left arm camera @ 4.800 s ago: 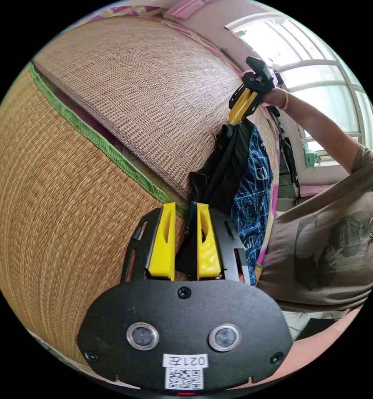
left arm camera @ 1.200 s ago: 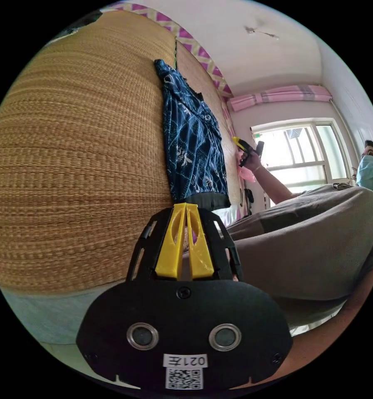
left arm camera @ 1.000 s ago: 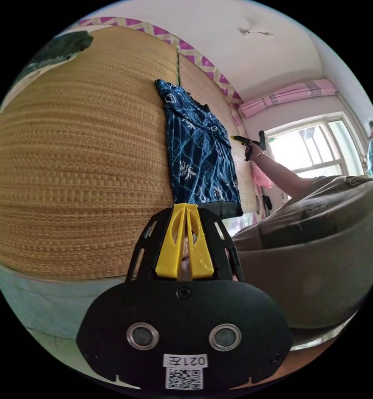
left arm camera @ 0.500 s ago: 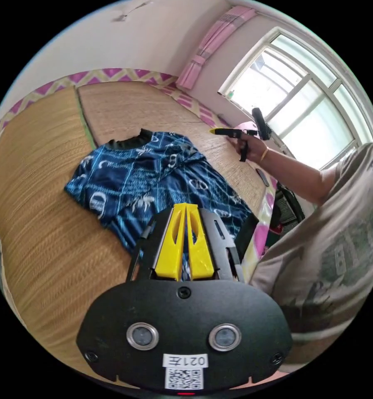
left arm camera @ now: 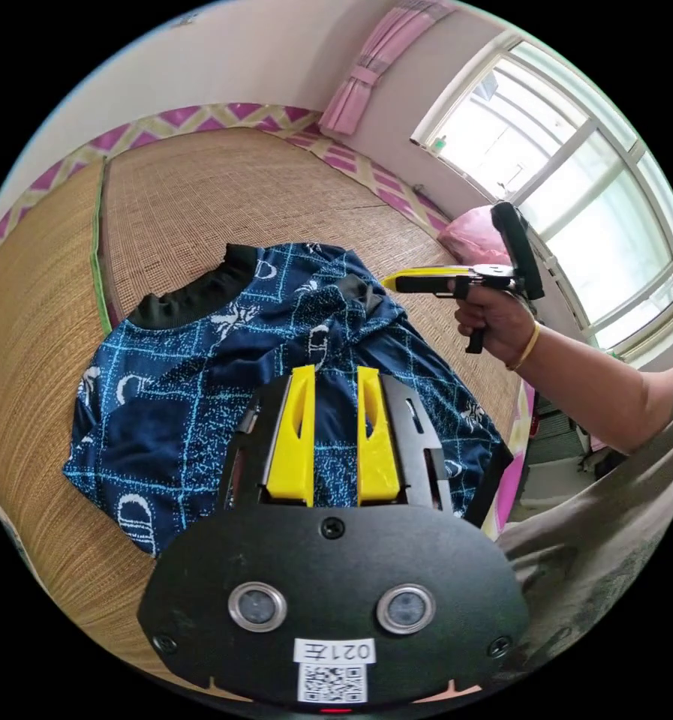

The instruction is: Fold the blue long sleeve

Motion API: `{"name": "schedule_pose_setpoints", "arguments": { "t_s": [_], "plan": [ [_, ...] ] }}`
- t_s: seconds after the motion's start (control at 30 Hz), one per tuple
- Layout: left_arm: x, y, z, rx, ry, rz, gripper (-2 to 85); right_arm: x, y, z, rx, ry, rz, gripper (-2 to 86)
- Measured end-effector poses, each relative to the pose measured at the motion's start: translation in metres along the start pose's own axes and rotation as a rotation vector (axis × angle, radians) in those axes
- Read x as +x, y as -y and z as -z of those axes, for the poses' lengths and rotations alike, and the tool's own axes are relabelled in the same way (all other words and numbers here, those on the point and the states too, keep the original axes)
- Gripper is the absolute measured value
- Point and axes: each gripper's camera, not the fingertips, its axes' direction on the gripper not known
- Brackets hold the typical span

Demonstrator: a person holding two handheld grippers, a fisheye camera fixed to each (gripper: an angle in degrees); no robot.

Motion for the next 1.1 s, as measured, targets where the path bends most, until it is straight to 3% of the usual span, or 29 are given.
{"name": "schedule_pose_setpoints", "arguments": {
  "t_s": [0.2,0.3,0.47,0.7,0.8,0.97,1.1],
  "plan": [
    [0.003,-0.007,-0.009,-0.009,0.029,0.041,7.2,0.026,-0.001,-0.041,-0.069,0.083,-0.159,6.9],
    [0.013,-0.008,-0.012,0.008,0.022,0.036,7.5,0.027,-0.011,-0.018,0.021,0.117,-0.158,2.5],
    [0.052,0.001,-0.016,0.061,0.059,-0.041,8.8,0.015,-0.02,0.043,0.113,0.342,-0.152,0.9],
    [0.122,0.02,-0.007,0.181,0.345,-0.165,11.3,-0.046,-0.013,0.104,0.16,0.464,-0.046,0.6],
    [0.121,0.017,0.009,0.237,0.429,-0.096,0.7,-0.079,-0.01,0.118,0.171,0.466,0.012,0.7],
    [0.07,-0.032,0.087,0.391,0.33,0.073,-0.8,-0.099,-0.015,0.131,0.196,0.408,0.043,1.4],
    [0.003,-0.112,0.168,0.482,0.313,0.26,-0.9,-0.1,-0.02,0.105,0.102,0.317,0.08,3.5]
  ]
}}
